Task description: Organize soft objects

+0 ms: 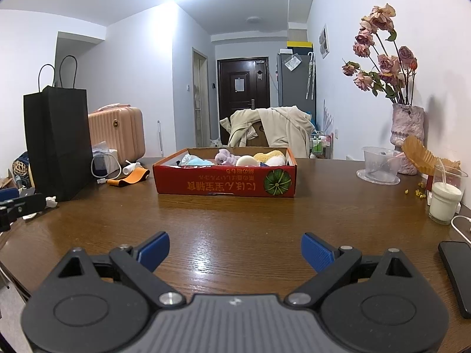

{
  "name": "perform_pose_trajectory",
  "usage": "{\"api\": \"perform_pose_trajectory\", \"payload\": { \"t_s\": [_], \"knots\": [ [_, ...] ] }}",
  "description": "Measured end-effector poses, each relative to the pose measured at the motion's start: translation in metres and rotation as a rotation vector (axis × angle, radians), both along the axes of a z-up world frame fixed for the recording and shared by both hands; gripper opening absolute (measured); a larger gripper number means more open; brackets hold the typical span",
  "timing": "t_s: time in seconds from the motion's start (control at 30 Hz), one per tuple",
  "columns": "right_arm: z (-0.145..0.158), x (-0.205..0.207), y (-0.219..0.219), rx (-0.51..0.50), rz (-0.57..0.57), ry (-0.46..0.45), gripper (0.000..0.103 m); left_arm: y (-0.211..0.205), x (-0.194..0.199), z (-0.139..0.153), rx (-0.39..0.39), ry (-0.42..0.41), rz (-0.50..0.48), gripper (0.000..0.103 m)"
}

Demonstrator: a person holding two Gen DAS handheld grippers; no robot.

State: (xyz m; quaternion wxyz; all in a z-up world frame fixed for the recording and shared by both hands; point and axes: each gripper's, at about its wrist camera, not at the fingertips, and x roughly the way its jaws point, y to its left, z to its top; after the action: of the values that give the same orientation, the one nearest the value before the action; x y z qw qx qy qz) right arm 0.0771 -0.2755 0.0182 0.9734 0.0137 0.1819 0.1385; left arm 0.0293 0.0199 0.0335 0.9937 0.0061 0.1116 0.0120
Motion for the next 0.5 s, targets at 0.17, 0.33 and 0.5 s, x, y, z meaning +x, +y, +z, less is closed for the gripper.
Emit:
{"api": "perform_pose_trajectory", "payload": {
  "t_s": [0.17, 0.33, 0.5],
  "knots": [
    [-0.0007, 0.0001, 0.0, -0.001, 0.0, 0.003, 0.096, -0.0001, -0.0003, -0.0002, 0.0, -0.001, 0.001, 0.103],
    [-0.0011, 0.0003, -0.0003, -0.002, 0.0, 0.005, 0.096, 0.0001, 0.0001, -0.0002, -0.001, 0.003, 0.001, 0.103],
    [-0.0018, 0.0003, 0.0001, -0.002, -0.001, 0.007, 0.096, 0.0011, 0.0003, -0.0002, 0.002, -0.001, -0.008, 0.103]
  ]
}}
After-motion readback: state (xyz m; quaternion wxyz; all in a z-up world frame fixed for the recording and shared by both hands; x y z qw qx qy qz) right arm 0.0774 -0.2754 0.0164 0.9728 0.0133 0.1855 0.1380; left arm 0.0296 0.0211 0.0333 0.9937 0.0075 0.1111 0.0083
